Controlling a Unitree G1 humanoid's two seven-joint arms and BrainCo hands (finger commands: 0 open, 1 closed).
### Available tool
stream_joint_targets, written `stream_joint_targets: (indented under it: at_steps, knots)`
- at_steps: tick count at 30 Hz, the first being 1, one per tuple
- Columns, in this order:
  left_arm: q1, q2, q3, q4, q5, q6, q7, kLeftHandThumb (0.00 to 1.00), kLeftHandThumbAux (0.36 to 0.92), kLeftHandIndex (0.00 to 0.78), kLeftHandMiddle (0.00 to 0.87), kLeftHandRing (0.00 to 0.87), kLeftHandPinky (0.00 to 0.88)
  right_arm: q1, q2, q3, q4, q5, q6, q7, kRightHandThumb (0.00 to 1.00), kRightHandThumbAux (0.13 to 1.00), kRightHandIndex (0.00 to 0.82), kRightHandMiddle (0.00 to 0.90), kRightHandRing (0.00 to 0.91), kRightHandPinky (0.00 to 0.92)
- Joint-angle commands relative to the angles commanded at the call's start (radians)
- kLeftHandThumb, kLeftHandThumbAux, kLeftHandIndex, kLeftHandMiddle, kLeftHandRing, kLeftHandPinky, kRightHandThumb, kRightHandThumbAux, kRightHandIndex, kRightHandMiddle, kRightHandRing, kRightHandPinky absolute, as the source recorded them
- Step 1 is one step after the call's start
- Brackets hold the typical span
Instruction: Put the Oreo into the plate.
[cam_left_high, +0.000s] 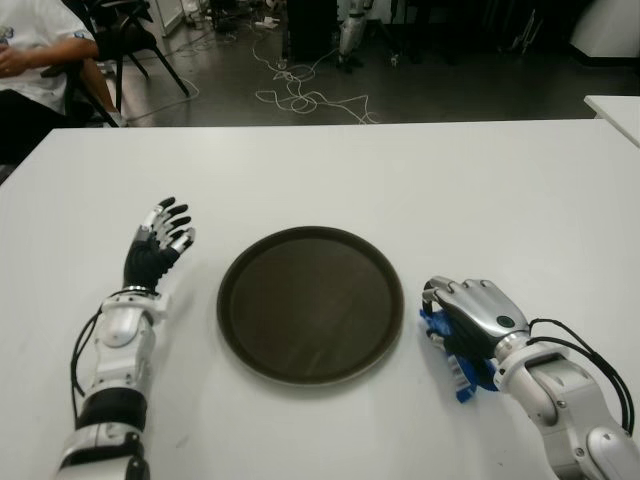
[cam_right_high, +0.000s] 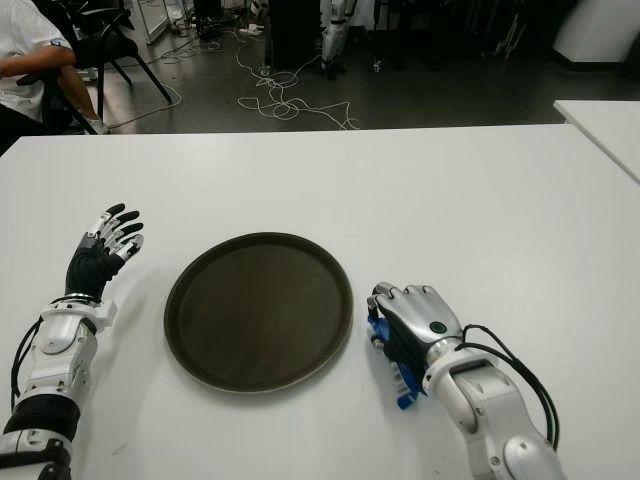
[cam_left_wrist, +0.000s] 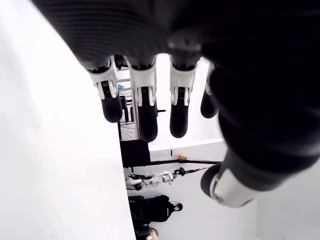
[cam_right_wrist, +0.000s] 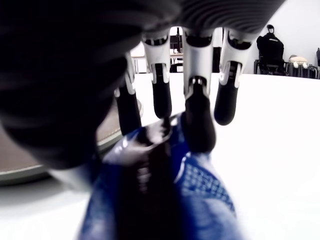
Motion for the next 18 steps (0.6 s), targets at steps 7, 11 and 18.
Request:
stream_joint_targets:
  at_steps: [7, 11, 18]
  knots:
    - [0.012, -0.001, -0.002, -0.017, -0.001, -0.008, -0.006, 0.118, 0.803, 0.108, 0.193, 0.158, 0.128, 0.001, 0.007, -0.007, -0.01, 0.009, 0.005, 0.009, 0.691, 0.731, 0.424, 0.726, 0.745, 0.712]
    - [0.016, -0.004, -0.001, -0.025, -0.004, -0.002, -0.005, 0.115, 0.804, 0.108, 0.19, 0.157, 0.129, 0.0, 0.01, -0.015, -0.022, 0.015, 0.008, 0.014, 0.692, 0.732, 0.424, 0.724, 0.744, 0.709]
    - [0.02, -0.009, -0.001, -0.031, -0.003, 0.003, 0.012, 0.106, 0.795, 0.119, 0.197, 0.163, 0.126, -0.005, 0.018, -0.025, -0.028, 0.033, 0.009, 0.031, 0.693, 0.733, 0.422, 0.721, 0.744, 0.709]
